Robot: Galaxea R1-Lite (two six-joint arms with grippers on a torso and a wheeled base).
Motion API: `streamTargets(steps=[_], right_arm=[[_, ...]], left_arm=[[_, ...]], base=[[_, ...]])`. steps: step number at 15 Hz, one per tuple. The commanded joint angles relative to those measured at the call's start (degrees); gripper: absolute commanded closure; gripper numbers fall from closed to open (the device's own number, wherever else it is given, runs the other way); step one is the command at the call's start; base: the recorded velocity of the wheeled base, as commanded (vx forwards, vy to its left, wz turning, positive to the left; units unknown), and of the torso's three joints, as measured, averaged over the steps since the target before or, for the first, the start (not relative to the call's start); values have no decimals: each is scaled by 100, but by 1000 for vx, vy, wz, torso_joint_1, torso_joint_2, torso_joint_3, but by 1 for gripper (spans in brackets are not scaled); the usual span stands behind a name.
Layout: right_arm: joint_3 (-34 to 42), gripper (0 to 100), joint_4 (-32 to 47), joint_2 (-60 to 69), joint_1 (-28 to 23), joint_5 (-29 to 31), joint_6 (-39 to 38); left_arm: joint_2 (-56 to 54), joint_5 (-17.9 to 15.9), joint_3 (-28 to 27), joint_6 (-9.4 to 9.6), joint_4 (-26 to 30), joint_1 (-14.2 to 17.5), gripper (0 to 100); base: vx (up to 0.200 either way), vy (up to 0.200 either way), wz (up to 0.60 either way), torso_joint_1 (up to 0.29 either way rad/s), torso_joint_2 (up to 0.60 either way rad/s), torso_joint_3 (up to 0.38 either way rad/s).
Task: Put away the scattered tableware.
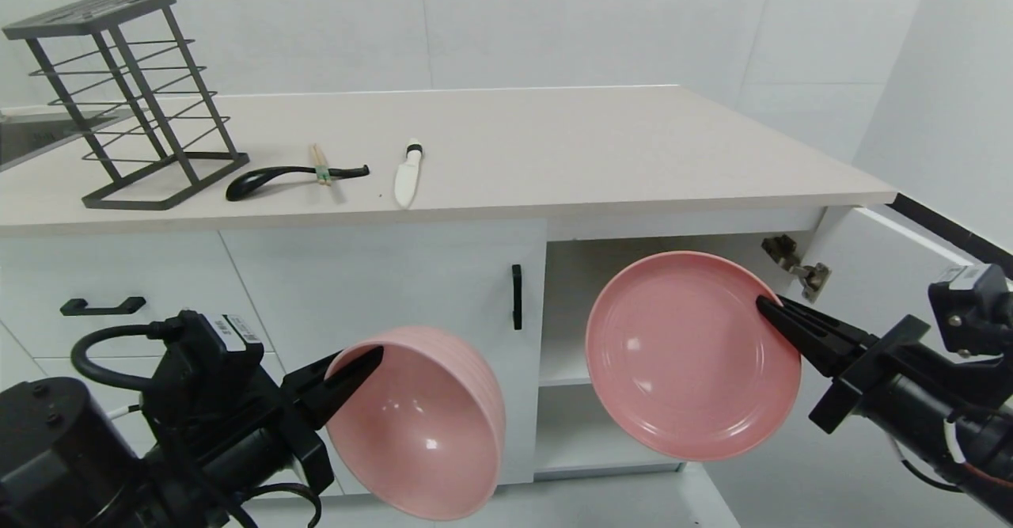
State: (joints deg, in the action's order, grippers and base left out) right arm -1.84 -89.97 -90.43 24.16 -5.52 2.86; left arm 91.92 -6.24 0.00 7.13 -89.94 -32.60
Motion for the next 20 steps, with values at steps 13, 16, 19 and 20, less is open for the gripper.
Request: streamTargets(steps=[13, 16, 19, 20], right_arm=[[105, 100, -3, -344, -149, -1, -49], [166, 100, -3, -660, -193, 7, -49], [166, 100, -3, -968, -324, 16, -67], [166, 100, -3, -1056, -360, 16, -76]], left_arm=[[344, 44, 0, 34, -6, 17, 100], [397, 44, 0, 43, -6, -45, 100], [397, 44, 0, 43, -6, -54, 100], [388, 44, 0, 43, -6, -80, 100]], base=[[31, 0, 0, -19, 164, 145], [133, 0, 0, -8, 0, 11], [0, 0, 0, 0, 0, 0], [0, 0, 0, 0, 0, 0]])
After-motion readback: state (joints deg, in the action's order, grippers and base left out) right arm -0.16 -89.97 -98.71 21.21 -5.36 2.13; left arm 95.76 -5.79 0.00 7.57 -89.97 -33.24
